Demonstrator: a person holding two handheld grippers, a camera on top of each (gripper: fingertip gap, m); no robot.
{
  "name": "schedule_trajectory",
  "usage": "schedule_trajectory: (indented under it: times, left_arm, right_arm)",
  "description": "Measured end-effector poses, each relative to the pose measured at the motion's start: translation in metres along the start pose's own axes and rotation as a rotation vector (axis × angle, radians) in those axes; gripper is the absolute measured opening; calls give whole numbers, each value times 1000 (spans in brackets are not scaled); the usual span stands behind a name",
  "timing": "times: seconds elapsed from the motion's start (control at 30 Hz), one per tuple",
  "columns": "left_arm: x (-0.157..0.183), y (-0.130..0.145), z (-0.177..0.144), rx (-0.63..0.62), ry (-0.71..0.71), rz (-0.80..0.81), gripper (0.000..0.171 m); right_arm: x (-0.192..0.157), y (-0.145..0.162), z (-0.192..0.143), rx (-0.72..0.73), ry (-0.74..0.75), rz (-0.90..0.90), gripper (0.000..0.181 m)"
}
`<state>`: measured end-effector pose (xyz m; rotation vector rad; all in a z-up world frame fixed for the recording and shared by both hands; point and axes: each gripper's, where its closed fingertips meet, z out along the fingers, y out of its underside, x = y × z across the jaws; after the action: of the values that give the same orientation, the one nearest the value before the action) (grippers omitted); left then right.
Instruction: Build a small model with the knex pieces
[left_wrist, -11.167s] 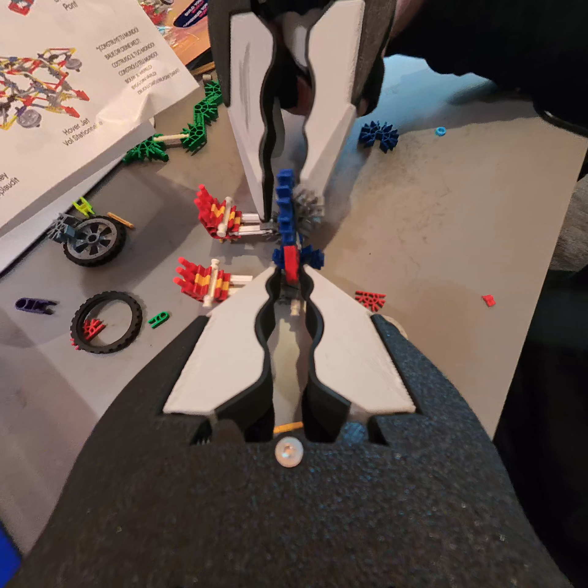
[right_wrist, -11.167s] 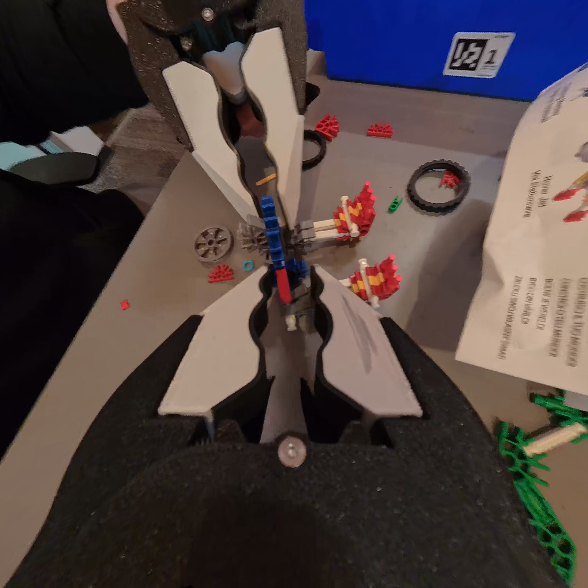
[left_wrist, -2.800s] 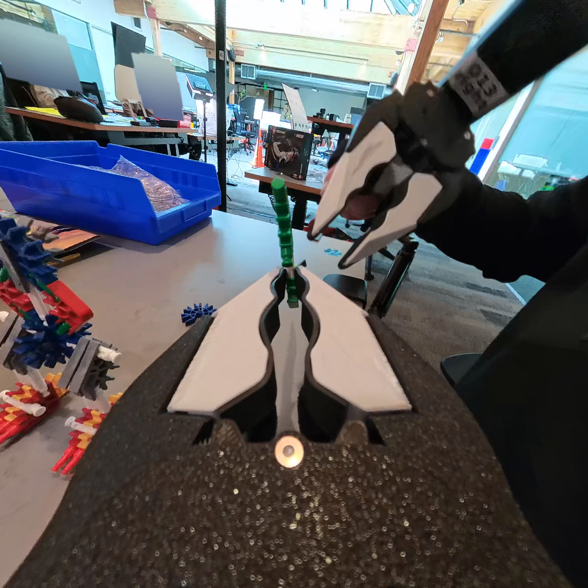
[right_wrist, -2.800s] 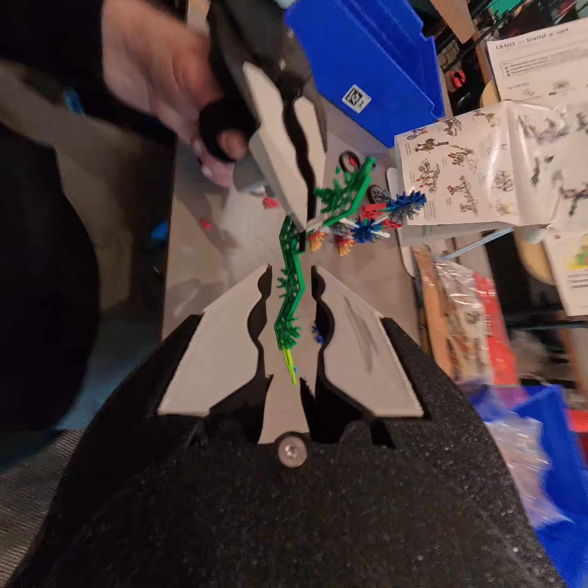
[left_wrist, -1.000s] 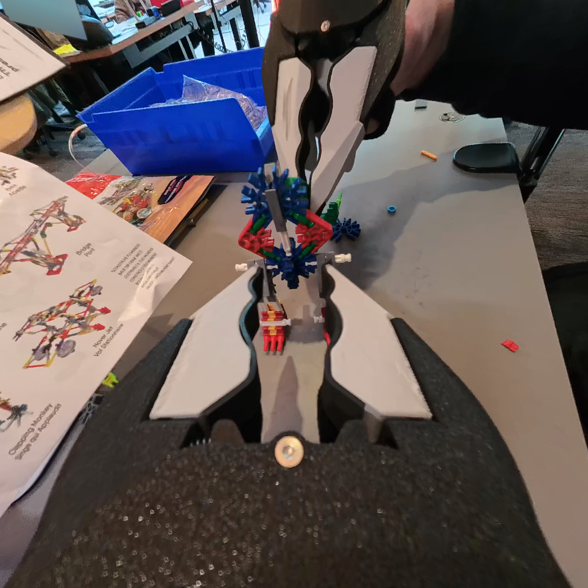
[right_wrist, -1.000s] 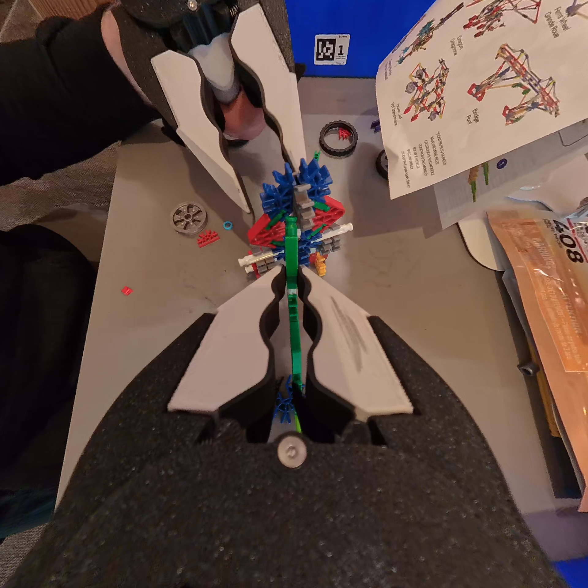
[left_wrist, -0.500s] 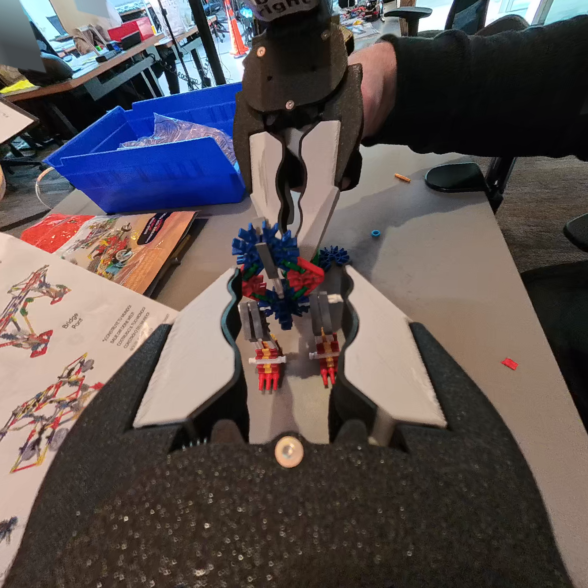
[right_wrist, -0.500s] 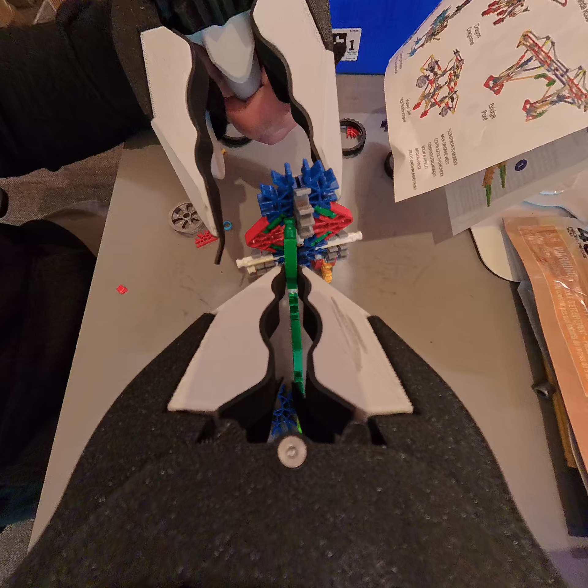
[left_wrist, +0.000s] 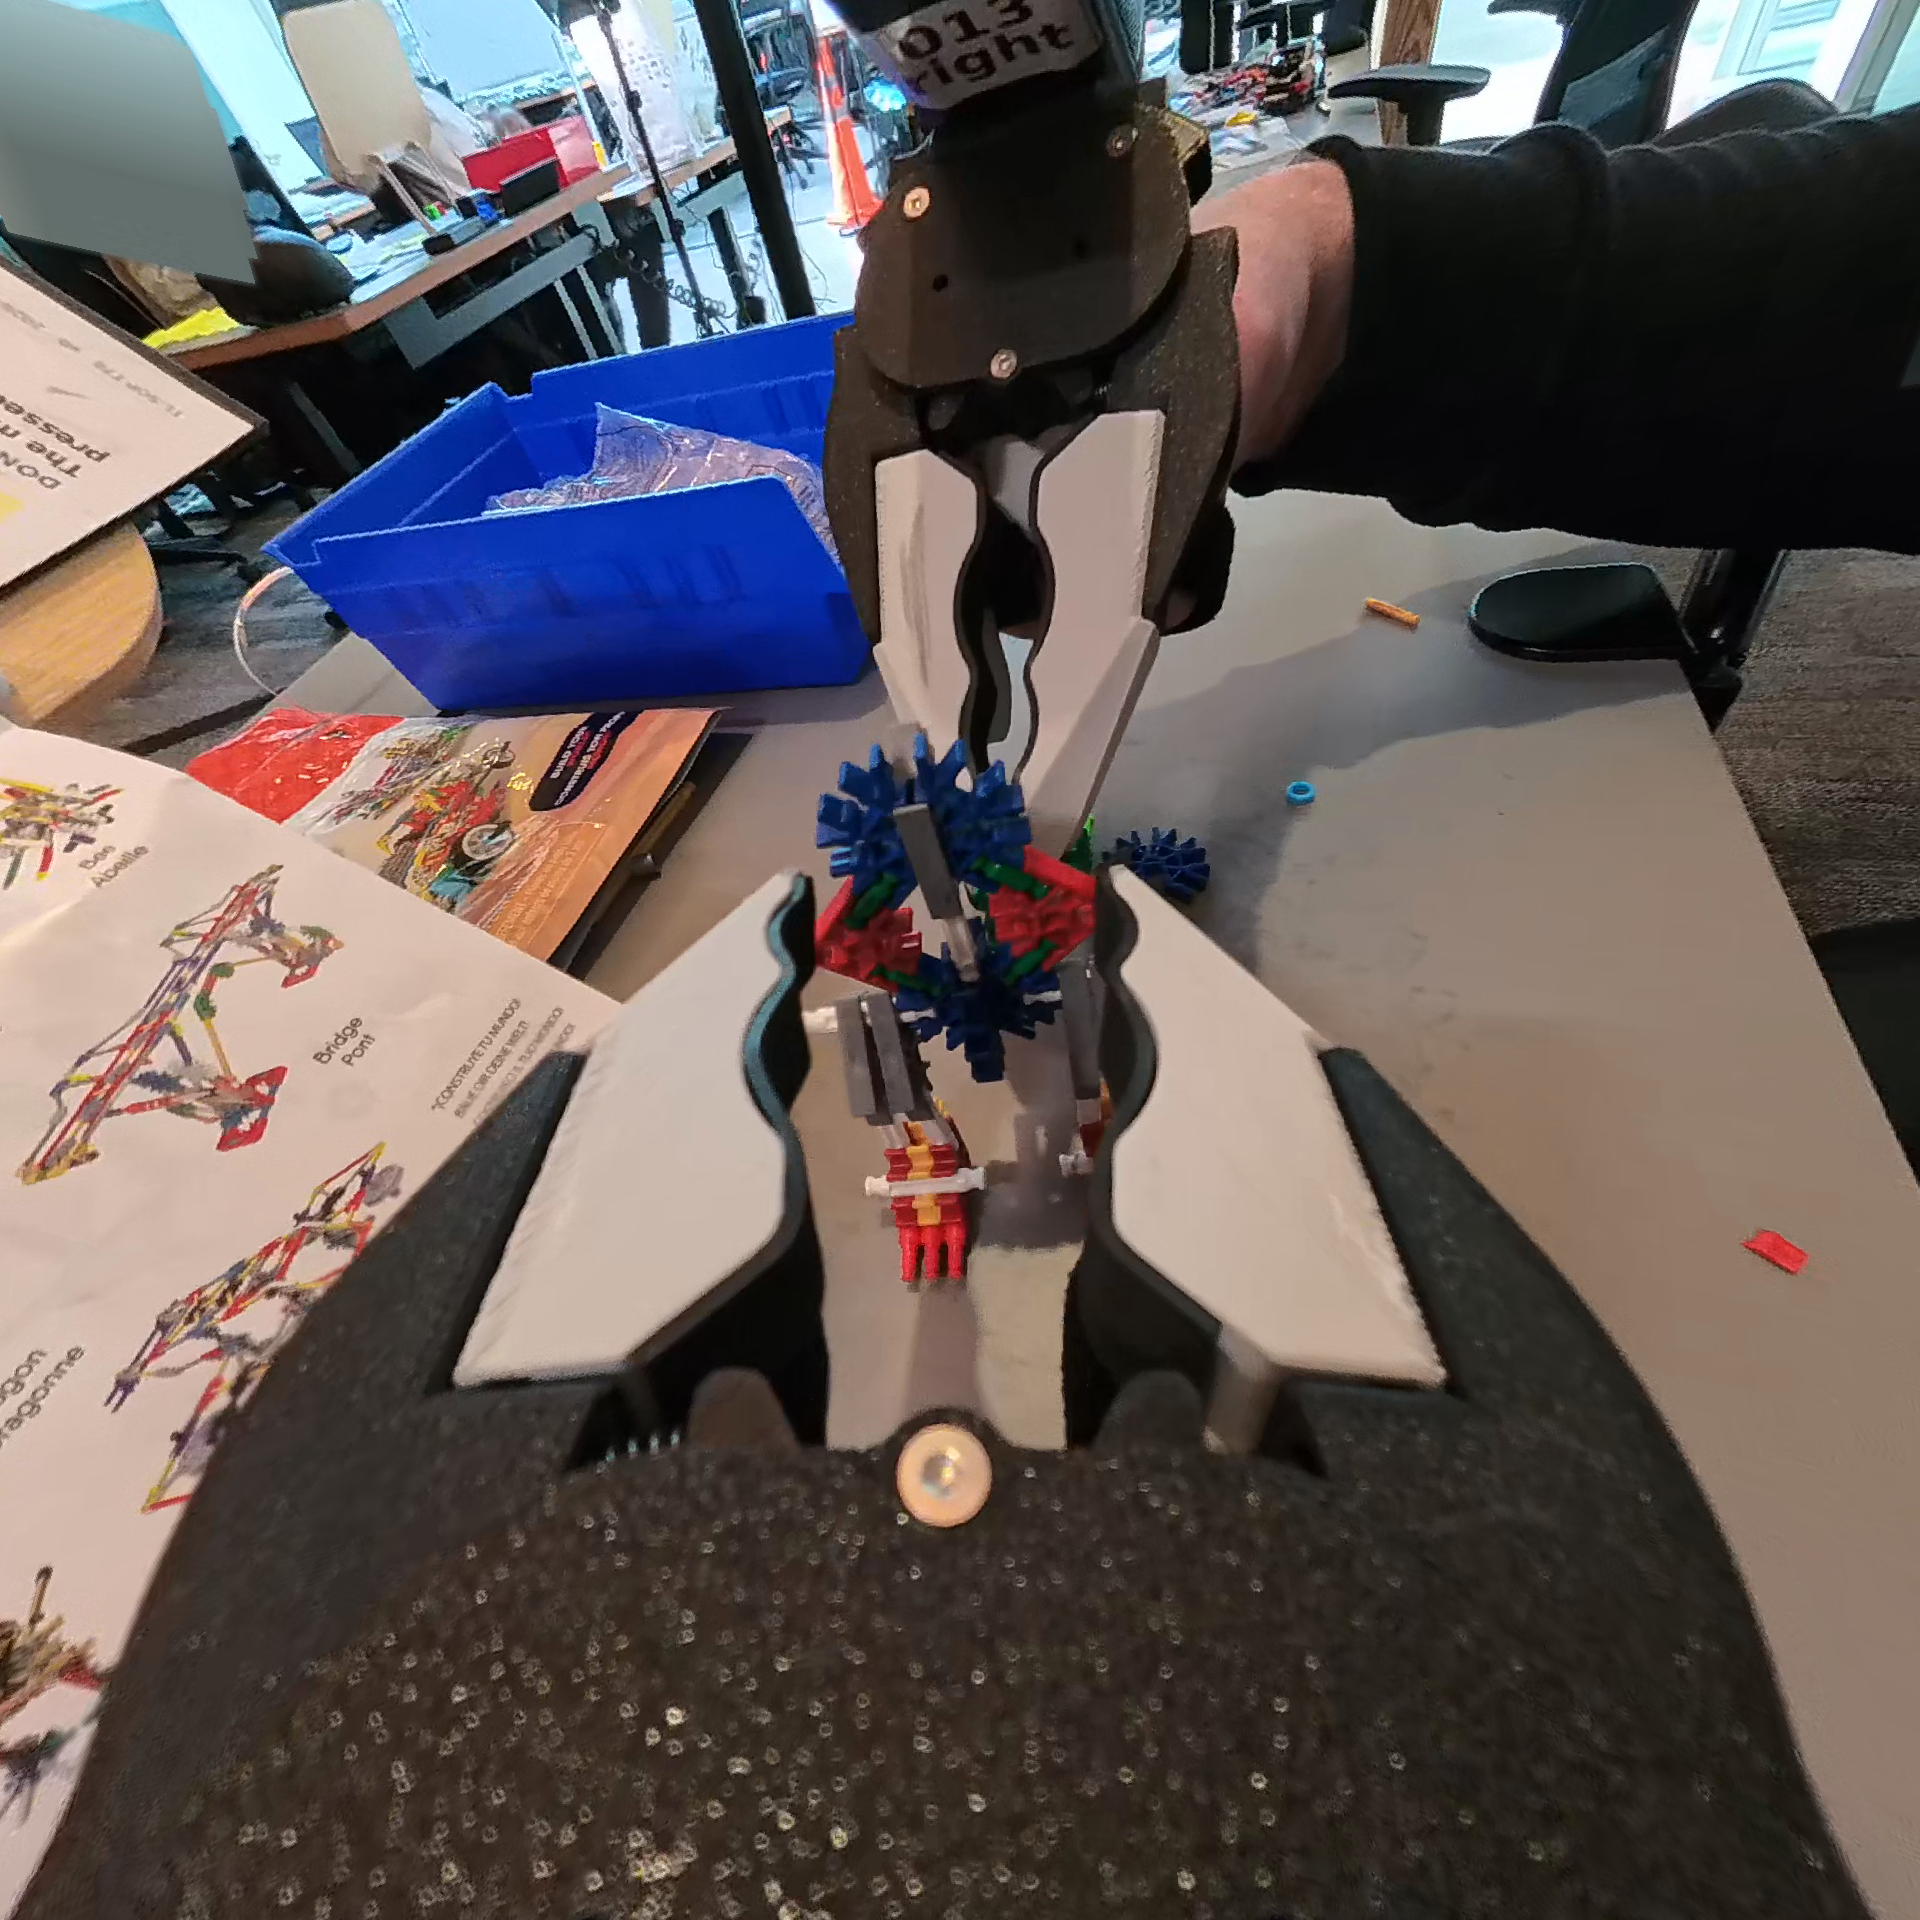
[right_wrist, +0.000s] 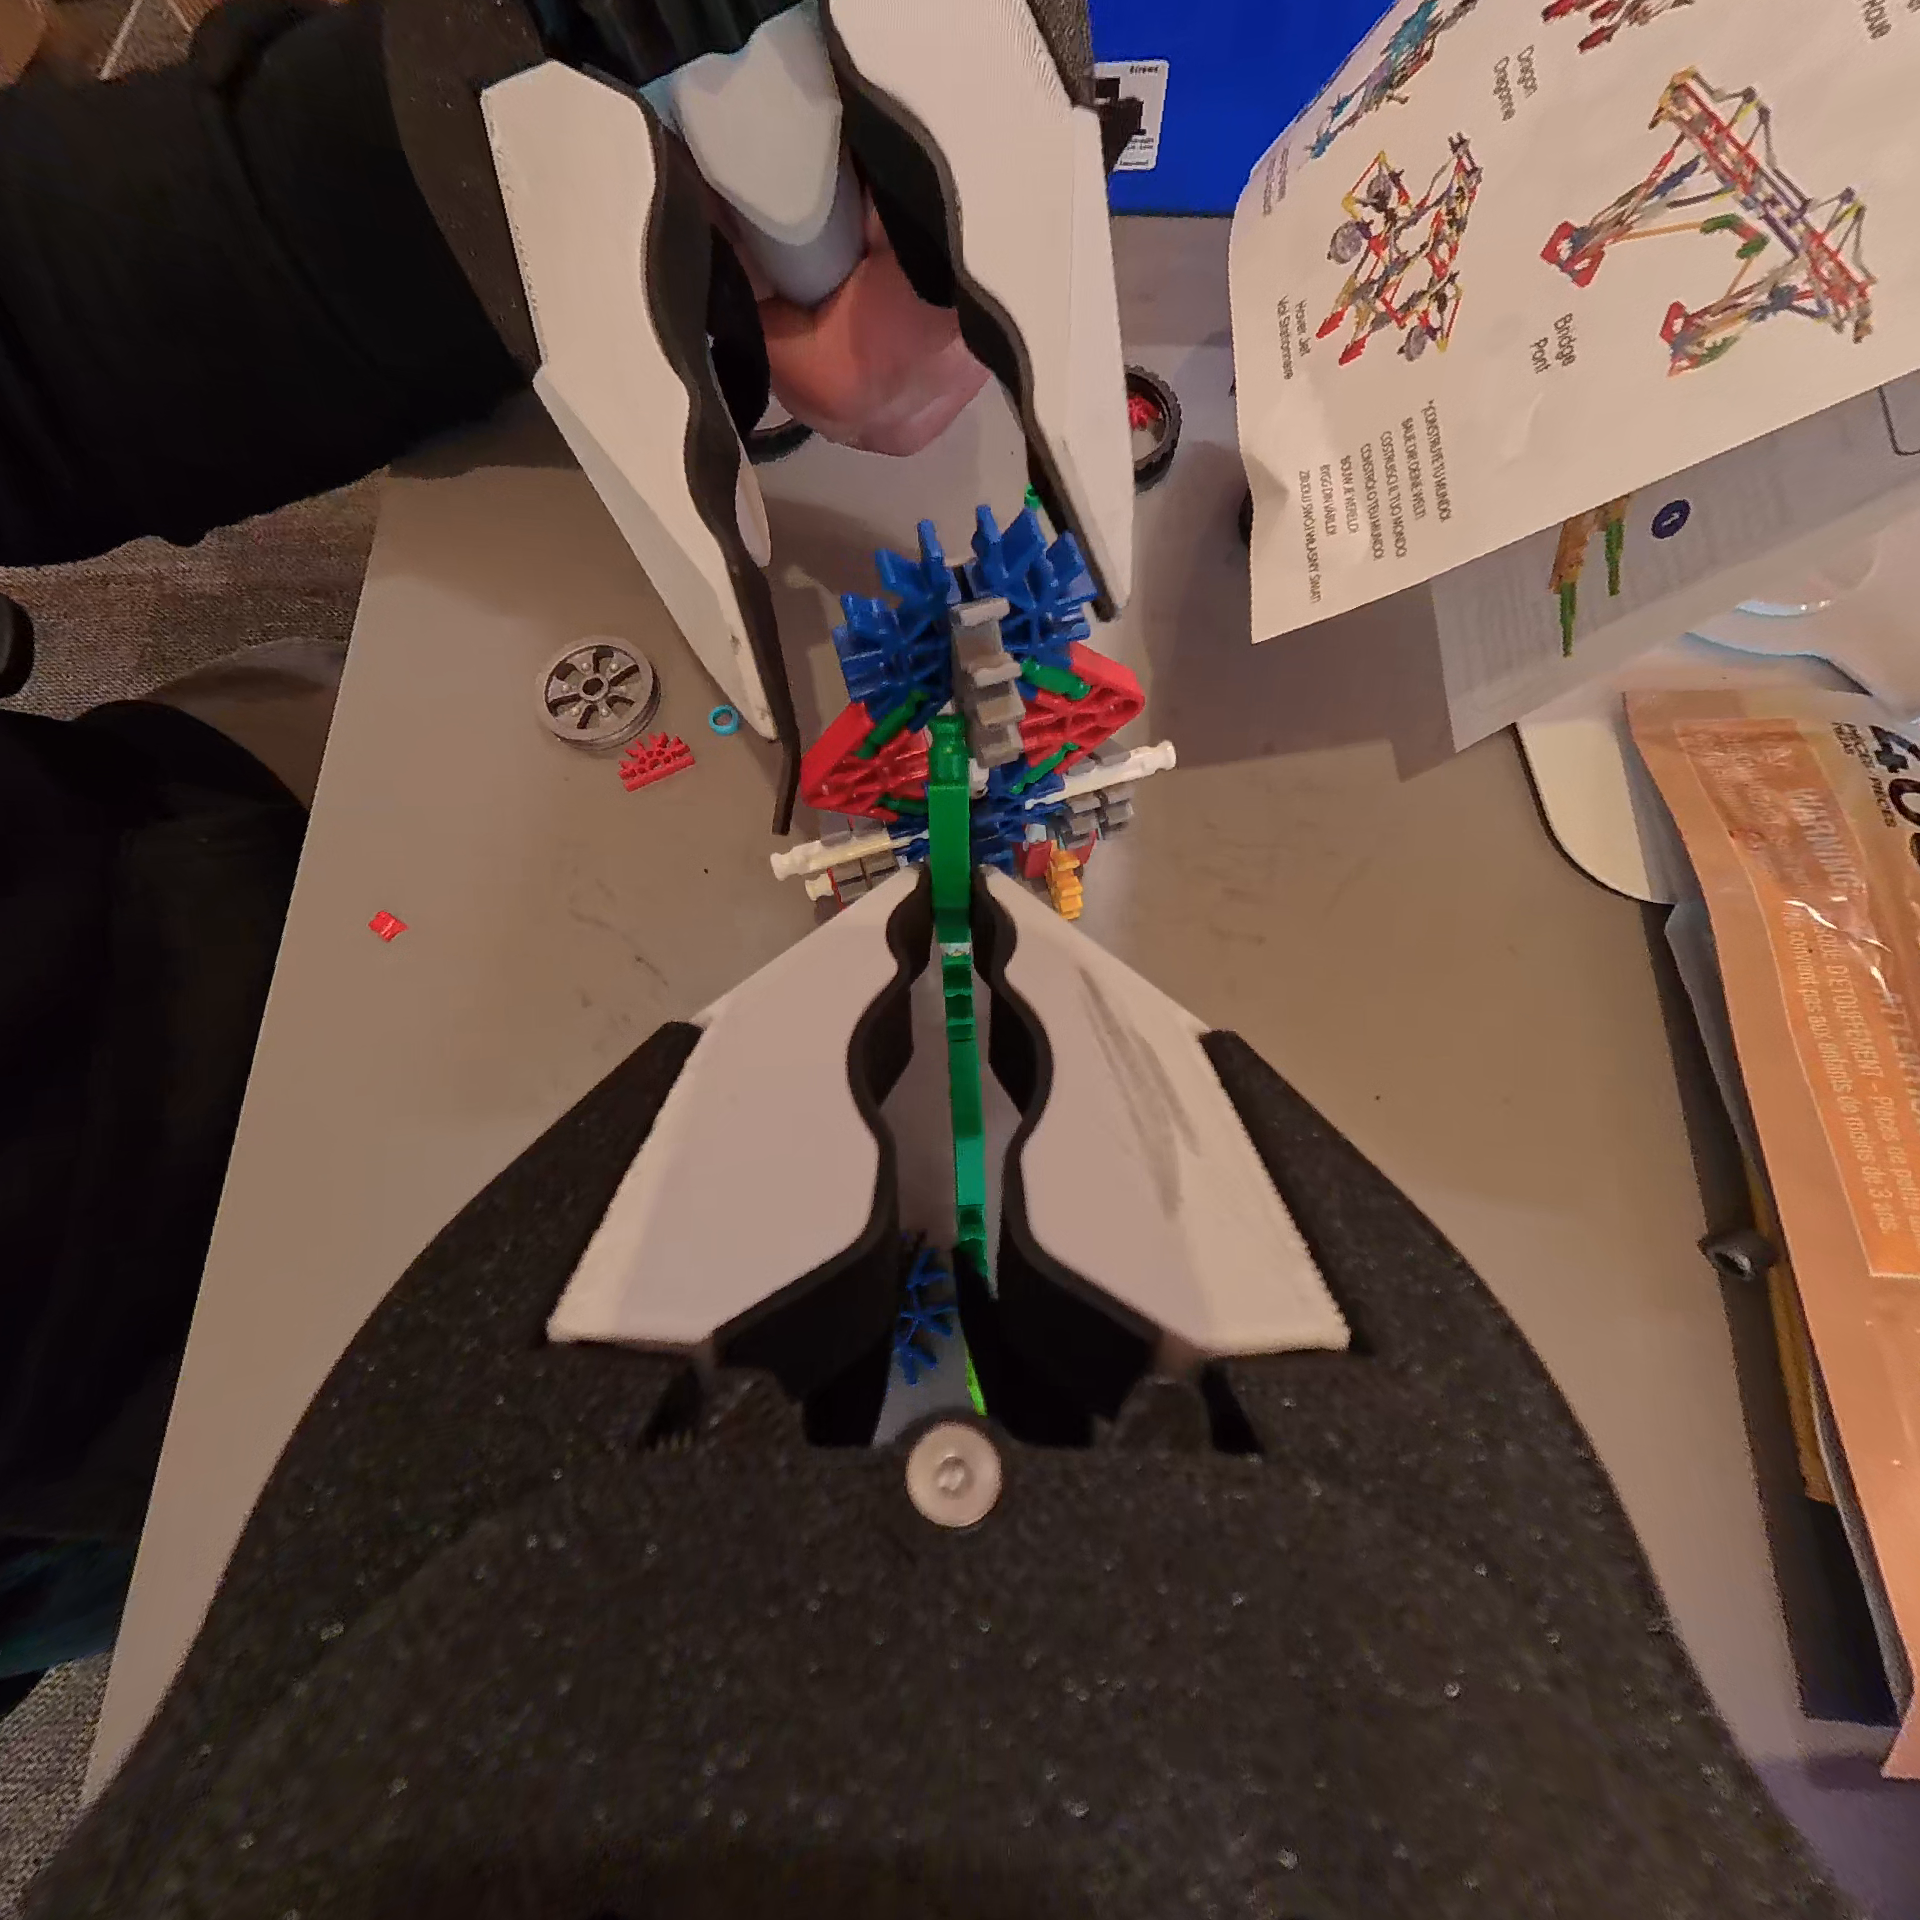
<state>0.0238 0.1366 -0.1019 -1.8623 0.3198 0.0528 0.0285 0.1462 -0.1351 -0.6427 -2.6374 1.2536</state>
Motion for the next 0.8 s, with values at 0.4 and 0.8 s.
schedule_trajectory:
  times: [0.4,0.8]
  left_arm:
    - [-3,-2,10,2,-21,12,52]
    - [-7,0,12,15,-22,-4,45]
  right_arm:
    - [6,1,2,-26,1,-27,6]
    - [16,-3,-1,2,74,-38,14]
